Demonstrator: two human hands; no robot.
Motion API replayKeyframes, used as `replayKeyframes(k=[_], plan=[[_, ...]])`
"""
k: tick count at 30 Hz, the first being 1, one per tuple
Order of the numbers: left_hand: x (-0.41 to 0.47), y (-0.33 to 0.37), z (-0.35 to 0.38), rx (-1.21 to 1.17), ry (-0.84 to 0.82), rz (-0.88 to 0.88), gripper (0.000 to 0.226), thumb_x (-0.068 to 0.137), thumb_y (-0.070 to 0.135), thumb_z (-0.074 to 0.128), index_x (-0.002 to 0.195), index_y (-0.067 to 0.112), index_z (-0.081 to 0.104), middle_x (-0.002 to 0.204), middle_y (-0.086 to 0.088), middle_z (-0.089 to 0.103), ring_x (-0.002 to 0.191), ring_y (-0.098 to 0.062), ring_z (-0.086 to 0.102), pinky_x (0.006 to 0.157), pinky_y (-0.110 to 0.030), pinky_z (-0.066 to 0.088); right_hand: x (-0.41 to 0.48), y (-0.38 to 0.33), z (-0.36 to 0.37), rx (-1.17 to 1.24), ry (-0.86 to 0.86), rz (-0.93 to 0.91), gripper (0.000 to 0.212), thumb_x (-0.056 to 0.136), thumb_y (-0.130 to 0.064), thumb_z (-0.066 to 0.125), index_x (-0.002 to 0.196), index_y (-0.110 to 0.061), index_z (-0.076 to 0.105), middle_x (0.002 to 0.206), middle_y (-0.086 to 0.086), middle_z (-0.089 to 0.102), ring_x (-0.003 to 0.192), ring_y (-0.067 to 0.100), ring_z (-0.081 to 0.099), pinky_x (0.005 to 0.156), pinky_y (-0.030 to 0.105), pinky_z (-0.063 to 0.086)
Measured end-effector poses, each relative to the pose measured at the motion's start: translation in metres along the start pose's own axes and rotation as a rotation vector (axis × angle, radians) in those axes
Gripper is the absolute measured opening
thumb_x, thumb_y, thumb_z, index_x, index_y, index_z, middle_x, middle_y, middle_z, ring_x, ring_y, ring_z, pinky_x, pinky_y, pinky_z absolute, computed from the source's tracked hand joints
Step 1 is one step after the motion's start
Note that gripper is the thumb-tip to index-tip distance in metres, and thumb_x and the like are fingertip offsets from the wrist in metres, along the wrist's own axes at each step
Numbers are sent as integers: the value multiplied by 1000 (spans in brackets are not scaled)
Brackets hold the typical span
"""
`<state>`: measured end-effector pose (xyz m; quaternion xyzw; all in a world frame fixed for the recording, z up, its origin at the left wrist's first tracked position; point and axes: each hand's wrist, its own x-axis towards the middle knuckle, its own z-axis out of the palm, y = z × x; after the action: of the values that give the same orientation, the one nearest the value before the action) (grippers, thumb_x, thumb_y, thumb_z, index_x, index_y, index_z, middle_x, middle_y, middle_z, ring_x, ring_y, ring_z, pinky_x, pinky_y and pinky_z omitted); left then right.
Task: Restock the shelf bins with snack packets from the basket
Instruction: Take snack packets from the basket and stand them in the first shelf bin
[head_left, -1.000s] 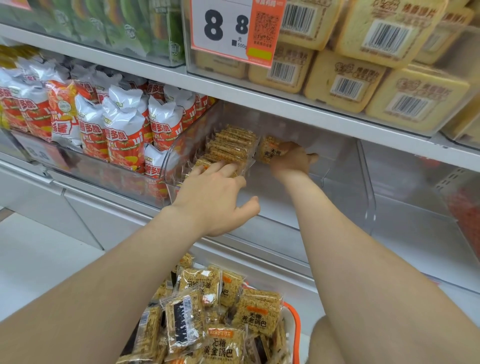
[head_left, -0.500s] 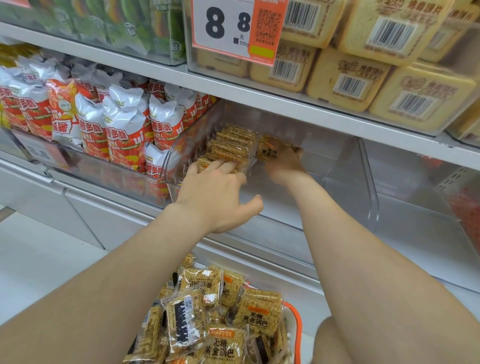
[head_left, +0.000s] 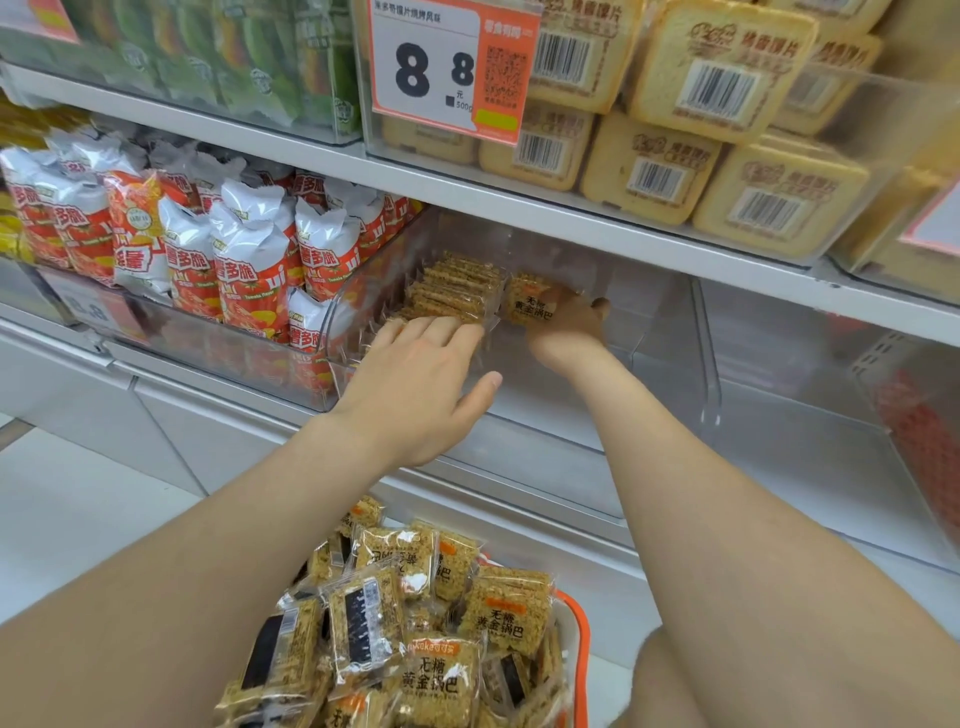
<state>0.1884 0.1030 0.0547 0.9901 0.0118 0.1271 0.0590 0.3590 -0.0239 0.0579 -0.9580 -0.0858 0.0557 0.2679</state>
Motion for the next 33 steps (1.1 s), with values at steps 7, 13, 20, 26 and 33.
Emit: replayKeyframes(k=[7, 13, 20, 26, 33], plan=[[-28, 18, -29, -115, 197, 66, 18, 94, 32, 59, 100, 23, 45, 82, 7, 52, 78, -24, 49, 65, -39, 38, -71, -2, -22, -25, 239, -417, 29, 80, -12, 49, 94, -12, 74, 95, 11, 75, 90, 34, 67, 80, 33, 54], [-67, 24, -28, -36, -306, -43, 16, 93, 41, 56, 93, 26, 60, 87, 3, 64, 83, -25, 63, 69, -39, 56, -155, -7, -32, -40, 61, -698, 28, 75, -20, 43, 72, -24, 70, 72, -4, 71, 70, 20, 66, 65, 37, 59], [-109, 48, 25, 28, -944, 112, 27, 94, 46, 64, 105, 22, 71, 105, 2, 71, 95, -23, 67, 79, -37, 56, -188, 13, -7, -514, -323, -615, 13, 85, -11, 51, 76, -19, 53, 83, 6, 55, 77, 31, 59, 54, 29, 36], [-135, 69, 68, 139, -971, 244, 62, 100, 41, 67, 150, 14, 43, 143, -10, 50, 127, -33, 54, 102, -47, 50, -193, 15, 5, -607, -565, -567, 14, 90, -8, 49, 80, -10, 58, 82, 8, 54, 77, 31, 60, 59, 33, 44], [-138, 72, 97, 208, -900, 251, 55, 100, 33, 69, 145, 12, 45, 146, -13, 49, 132, -34, 50, 108, -53, 45, -185, 4, 17, -620, -650, -581, 25, 93, -10, 48, 105, -8, 69, 90, 8, 64, 72, 25, 53, 62, 35, 47]])
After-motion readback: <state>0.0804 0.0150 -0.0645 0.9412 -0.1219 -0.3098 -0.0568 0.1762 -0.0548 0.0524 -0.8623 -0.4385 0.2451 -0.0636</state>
